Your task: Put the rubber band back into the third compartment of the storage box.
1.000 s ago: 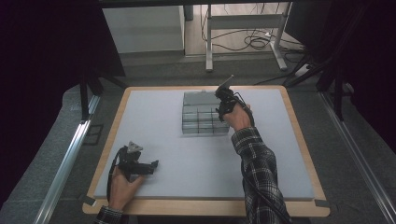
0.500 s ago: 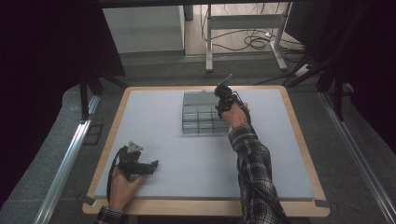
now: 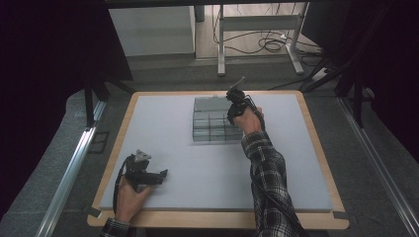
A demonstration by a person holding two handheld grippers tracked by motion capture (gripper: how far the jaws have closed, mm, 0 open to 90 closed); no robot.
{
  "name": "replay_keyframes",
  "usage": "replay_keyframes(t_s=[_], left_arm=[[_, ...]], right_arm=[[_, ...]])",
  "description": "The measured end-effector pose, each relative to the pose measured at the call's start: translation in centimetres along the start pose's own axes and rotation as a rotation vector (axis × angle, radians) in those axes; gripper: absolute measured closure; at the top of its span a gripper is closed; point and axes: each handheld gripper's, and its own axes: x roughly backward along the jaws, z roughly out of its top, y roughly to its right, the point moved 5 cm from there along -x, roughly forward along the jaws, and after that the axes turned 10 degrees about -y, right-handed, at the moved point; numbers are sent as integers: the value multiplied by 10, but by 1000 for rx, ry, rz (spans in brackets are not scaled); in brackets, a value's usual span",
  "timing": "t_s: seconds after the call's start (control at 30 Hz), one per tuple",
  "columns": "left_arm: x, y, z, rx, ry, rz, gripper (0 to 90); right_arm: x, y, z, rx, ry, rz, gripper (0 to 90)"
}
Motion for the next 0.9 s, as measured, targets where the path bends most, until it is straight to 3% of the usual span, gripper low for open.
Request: replay_keyframes(t_s=[0.57, 0.9], left_arm=[[0, 0, 0, -1, -1, 1, 14], [0, 0, 0, -1, 0, 1, 14]], right_arm=[[19, -4, -13, 39, 59, -13, 567], [23, -15, -25, 94, 101, -39, 486]])
